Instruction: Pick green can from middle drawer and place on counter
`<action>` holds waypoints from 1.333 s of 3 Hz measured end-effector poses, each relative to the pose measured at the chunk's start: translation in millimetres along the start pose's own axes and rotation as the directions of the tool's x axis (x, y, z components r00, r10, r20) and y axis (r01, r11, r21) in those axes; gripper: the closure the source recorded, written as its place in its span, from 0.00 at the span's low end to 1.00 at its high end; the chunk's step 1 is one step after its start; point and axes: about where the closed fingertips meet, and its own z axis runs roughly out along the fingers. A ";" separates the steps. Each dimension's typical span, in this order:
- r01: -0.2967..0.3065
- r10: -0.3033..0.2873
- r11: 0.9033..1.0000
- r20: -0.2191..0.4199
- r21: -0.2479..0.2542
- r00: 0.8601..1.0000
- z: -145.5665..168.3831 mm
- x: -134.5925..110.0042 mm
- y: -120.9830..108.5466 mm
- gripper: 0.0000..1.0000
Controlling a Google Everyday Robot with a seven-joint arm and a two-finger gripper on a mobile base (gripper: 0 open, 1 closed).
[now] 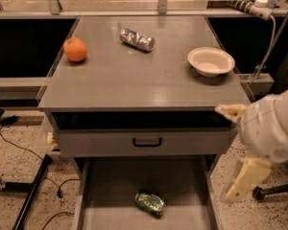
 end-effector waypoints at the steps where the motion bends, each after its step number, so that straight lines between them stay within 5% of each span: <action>1: 0.018 -0.017 0.998 0.020 -0.052 1.000 73.0 20.1 45.5 0.00; 3: 0.011 -0.009 0.997 0.028 -0.075 1.000 82.3 19.3 50.2 0.00; 4: 0.012 -0.006 0.993 0.057 -0.113 0.998 126.2 23.2 61.8 0.00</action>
Offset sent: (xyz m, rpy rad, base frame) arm -0.0124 0.0154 -0.0435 0.0239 0.0059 0.0360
